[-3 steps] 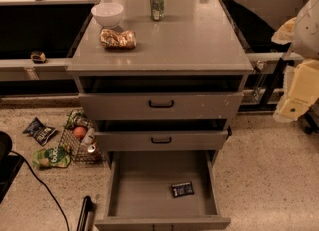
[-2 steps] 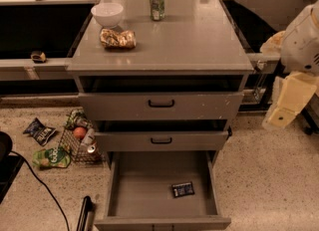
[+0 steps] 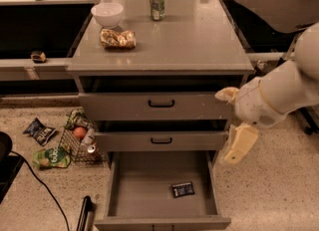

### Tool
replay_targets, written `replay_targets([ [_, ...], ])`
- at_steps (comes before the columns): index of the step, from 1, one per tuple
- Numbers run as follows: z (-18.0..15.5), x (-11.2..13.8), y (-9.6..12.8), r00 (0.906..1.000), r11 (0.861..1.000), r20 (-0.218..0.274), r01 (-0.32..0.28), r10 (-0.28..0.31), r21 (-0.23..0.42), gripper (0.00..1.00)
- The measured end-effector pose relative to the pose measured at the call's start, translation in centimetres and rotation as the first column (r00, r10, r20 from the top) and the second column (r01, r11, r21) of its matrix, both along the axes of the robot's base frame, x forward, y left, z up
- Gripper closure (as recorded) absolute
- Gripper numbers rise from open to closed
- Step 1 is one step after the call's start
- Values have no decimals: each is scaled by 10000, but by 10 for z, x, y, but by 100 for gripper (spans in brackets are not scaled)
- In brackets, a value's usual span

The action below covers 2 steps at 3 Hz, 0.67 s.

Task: Pick rxbar blueberry from bottom drawer and place on counter

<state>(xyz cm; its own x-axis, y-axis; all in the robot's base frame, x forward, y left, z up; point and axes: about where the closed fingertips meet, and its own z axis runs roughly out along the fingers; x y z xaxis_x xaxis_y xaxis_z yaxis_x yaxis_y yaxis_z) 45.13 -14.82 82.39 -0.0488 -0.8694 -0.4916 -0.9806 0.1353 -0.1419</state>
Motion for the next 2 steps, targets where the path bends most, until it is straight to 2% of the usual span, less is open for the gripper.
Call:
replay_targets([
  [1,-60,-2,31,9993,9945,-205,-286,308,1007,0],
  [2,-70,-1,30,9994,9935,-260,-218,248,1120,0],
])
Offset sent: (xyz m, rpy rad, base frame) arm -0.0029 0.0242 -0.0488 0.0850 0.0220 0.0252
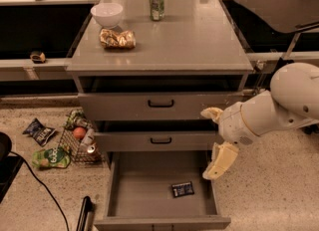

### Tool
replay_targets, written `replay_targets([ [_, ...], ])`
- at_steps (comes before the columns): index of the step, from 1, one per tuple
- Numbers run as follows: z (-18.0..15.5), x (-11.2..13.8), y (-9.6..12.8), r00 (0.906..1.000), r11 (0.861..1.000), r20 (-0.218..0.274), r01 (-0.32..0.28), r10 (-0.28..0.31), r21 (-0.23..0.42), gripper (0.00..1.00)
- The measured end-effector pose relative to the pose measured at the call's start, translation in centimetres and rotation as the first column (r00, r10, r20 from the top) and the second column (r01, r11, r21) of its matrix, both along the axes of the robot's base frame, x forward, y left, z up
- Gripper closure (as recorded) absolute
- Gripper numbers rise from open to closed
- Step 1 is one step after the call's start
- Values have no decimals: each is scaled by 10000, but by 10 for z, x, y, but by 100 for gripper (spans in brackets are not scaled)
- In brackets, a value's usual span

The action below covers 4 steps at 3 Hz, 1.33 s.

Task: Pick rxbar blueberry from bottom drawer and place on counter

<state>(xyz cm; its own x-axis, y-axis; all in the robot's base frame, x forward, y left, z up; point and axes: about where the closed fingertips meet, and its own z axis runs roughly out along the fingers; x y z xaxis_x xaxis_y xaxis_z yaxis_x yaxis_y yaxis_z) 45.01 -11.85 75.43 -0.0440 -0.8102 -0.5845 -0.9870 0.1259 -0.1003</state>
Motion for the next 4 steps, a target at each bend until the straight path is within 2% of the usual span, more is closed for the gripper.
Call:
replay_targets([
  [1,-49,2,-15,9998,9995,105,170,-167,-250,0],
  [3,-174,29,-46,9997,9992,192,-154,161,-368,0],
  [4,-230,47,-43,9992,9992,123,-383,385,-145,0],
])
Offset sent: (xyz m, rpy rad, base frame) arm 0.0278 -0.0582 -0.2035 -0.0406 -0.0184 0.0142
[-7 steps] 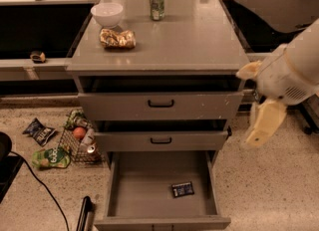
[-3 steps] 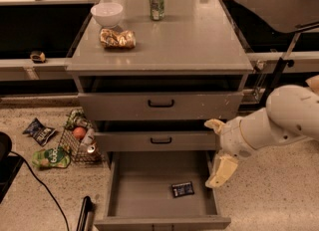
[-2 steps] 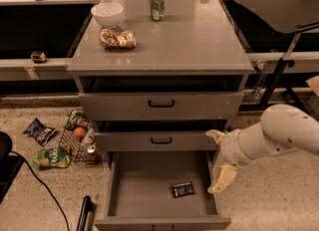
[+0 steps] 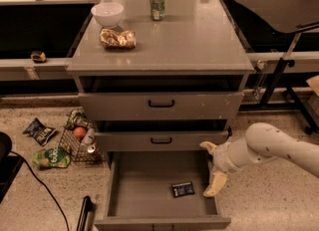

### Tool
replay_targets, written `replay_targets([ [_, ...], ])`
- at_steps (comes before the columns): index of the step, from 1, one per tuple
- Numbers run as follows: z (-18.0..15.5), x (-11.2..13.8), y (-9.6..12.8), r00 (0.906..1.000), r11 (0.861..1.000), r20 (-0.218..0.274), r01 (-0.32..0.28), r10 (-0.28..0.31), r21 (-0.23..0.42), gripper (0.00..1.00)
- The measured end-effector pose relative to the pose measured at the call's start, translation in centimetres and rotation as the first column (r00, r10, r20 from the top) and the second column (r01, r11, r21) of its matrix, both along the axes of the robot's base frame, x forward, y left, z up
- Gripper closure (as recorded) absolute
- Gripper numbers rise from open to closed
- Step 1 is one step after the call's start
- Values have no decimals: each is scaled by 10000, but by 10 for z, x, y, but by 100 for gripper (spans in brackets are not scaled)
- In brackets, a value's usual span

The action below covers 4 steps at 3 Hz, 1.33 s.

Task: Pick rxbar blueberry from bottom drawer and place on counter

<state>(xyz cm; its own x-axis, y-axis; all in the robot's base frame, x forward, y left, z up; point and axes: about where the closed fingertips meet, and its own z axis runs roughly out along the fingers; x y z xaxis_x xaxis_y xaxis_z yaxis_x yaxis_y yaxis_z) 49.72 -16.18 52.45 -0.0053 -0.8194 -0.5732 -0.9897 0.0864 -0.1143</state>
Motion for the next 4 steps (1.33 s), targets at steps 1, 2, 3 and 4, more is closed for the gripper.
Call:
replay_targets([
  [1,-56,8,14,9976,9977,-609,-292,329,604,0],
  [2,-56,8,14,9976,9977,-610,-293,330,604,0],
  [3,-92,21,4,9981,9983,-622,77,-40,585,0],
  [4,-147,38,-7,9978,9979,-639,211,-171,615,0],
])
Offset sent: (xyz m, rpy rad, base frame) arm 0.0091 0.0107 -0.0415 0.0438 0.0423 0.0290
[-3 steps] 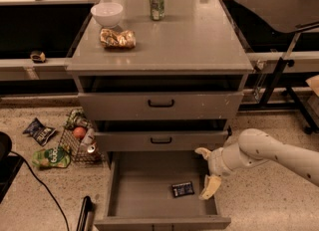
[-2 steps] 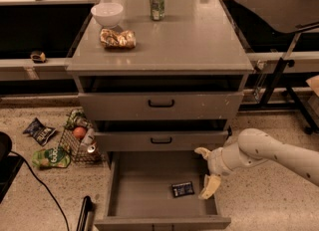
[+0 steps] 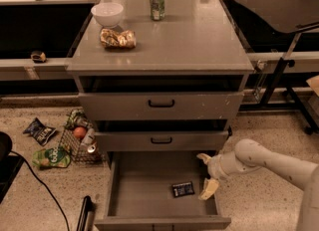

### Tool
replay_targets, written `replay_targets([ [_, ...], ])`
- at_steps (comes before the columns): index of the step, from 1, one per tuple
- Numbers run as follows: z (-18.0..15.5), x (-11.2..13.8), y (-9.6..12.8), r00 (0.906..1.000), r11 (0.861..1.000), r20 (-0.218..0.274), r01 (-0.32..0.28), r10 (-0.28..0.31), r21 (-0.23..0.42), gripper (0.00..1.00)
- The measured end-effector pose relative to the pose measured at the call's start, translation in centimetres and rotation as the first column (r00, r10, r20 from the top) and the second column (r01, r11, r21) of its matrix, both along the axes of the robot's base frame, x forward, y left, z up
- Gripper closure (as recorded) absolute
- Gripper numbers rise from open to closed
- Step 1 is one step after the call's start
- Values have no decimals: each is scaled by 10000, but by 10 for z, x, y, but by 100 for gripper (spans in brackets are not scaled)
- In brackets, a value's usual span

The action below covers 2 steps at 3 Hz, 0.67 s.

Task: Pick rxbar blueberry from bottom drawer and place on counter

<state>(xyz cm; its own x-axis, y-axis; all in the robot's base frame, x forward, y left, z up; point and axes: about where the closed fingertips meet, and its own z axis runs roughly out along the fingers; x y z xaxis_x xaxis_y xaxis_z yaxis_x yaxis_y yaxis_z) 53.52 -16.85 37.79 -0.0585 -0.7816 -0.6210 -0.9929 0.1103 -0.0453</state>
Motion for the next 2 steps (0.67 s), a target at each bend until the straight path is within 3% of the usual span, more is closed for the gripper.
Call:
replay_targets([
  [2,-107,32,8,9996,9990,-207,-173,182,407,0],
])
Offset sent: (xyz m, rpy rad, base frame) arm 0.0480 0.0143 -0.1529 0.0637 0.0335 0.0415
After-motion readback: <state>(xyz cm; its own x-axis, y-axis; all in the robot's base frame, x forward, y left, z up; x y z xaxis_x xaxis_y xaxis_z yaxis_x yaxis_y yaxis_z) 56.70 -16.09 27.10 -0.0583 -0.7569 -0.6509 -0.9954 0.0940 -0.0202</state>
